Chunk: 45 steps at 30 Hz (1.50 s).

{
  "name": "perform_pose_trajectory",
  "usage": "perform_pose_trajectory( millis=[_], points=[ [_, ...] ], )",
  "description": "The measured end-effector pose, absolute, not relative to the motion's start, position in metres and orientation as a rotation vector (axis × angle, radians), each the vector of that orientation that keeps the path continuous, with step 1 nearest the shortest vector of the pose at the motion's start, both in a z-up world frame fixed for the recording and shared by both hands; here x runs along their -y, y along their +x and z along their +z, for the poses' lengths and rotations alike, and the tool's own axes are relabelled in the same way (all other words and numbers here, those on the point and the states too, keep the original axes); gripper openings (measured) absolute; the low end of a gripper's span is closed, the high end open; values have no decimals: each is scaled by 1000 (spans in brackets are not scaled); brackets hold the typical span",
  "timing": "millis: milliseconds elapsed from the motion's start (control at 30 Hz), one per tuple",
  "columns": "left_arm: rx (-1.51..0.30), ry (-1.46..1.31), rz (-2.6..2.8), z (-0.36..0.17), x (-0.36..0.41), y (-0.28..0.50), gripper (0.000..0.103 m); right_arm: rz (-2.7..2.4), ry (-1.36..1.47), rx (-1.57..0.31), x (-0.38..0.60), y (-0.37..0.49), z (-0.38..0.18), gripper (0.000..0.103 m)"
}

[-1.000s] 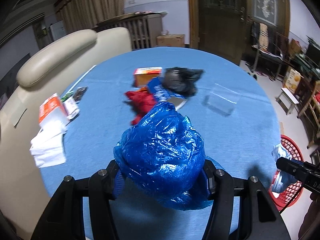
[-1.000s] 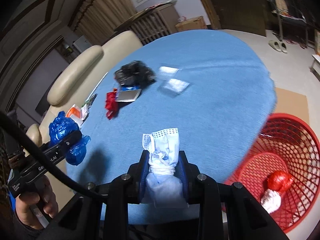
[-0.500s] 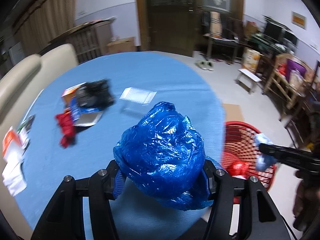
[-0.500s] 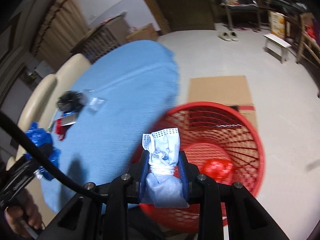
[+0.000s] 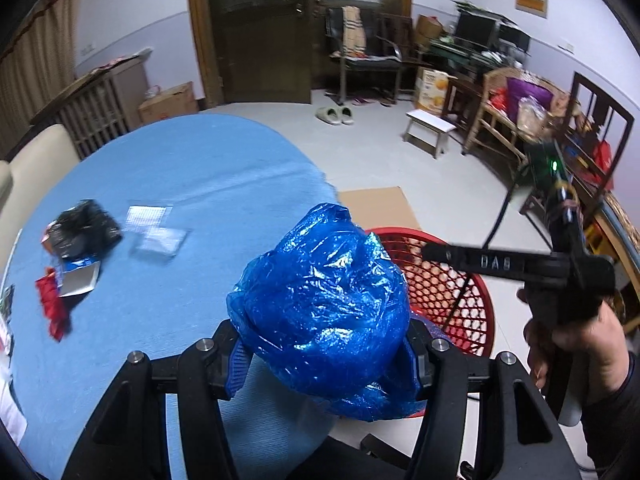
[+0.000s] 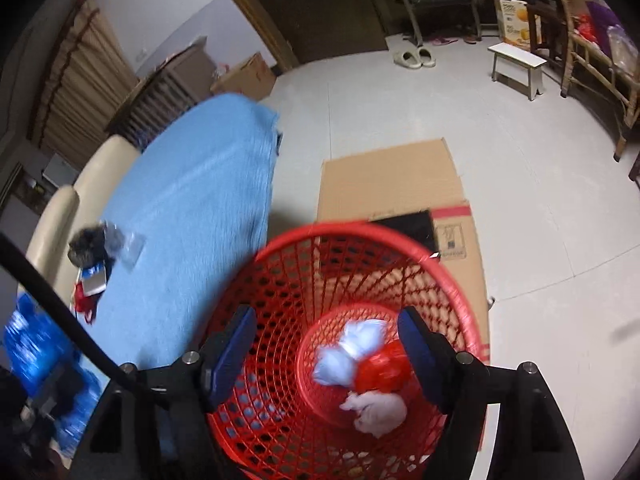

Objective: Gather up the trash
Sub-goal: 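Carry both items over the red basket and open both tools to drop them, then return both tools to the table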

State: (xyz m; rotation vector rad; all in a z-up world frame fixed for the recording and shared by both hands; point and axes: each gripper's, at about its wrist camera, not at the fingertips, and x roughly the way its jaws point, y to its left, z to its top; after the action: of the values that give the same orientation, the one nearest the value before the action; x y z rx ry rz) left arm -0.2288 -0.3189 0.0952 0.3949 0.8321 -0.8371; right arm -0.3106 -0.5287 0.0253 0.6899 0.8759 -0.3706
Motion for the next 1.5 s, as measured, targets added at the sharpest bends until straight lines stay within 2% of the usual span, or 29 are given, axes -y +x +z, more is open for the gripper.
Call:
perform_pose_trajectory(
  millis=[233,367,567,1067,1500],
  points=[
    [-904,419,-930,76,350,-236,63,-398,716,-814,545,-330,40,77],
    [-970,443,-961,60,367,-235,76,-425,733,-768,553,-342,53,77],
    [-1009,410,-932,58,354,-226,76,-456,747,-702,566,-356,71,77],
    [-990,179,-644,72,213,-171,78,-319,691,-739,514,-307,80,77],
    [-1021,-10,-392,49,91,-139,78,-112,495,-928,408,-231,69,77]
  ],
)
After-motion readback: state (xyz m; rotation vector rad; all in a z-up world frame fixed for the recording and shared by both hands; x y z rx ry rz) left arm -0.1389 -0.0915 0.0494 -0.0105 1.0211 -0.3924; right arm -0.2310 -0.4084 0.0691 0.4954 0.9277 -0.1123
